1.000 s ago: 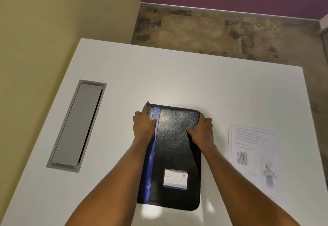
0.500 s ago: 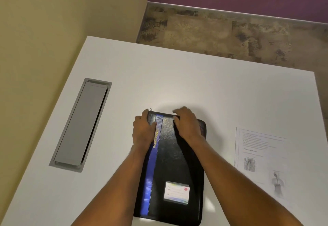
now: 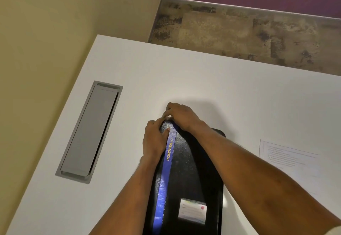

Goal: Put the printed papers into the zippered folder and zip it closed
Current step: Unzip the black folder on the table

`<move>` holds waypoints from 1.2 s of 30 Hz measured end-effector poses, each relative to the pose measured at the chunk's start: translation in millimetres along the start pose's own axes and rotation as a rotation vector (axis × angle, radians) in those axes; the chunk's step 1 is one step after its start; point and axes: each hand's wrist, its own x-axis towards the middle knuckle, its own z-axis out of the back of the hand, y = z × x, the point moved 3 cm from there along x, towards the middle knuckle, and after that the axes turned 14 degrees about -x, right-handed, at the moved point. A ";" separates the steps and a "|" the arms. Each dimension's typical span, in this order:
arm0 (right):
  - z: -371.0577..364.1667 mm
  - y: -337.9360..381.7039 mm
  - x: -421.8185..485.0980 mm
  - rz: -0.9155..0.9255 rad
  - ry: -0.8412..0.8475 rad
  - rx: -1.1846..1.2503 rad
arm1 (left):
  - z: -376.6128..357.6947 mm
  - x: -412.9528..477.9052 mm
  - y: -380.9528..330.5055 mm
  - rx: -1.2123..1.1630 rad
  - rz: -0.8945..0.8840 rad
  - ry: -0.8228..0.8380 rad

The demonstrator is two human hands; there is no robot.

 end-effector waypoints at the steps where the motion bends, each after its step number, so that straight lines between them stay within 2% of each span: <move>1: 1.1 -0.8 0.6 0.008 -0.008 -0.013 | 0.0 -0.1 -0.6 0.001 -0.002 -0.002; 7: 5.4 -5.3 2.3 0.061 -0.041 -0.040 | 1.5 0.3 -3.9 -0.011 -0.004 -0.021; 12: -0.6 -9.4 -3.0 0.125 -0.084 -0.150 | 0.3 8.4 -2.3 0.127 -0.011 0.057; 17: -5.4 -23.0 -16.4 0.190 -0.139 -0.225 | 2.3 15.3 -1.3 0.170 -0.007 0.047; 25: -9.4 -39.1 -37.5 0.136 -0.136 -0.244 | -6.6 16.6 -14.2 0.194 -0.015 0.092; 30: -9.0 -37.8 -41.0 0.086 -0.148 -0.211 | -13.0 36.6 -28.0 0.127 -0.095 0.214; 36: -8.6 -53.9 -51.7 0.111 -0.153 -0.251 | -5.6 47.2 -26.2 0.051 -0.017 0.165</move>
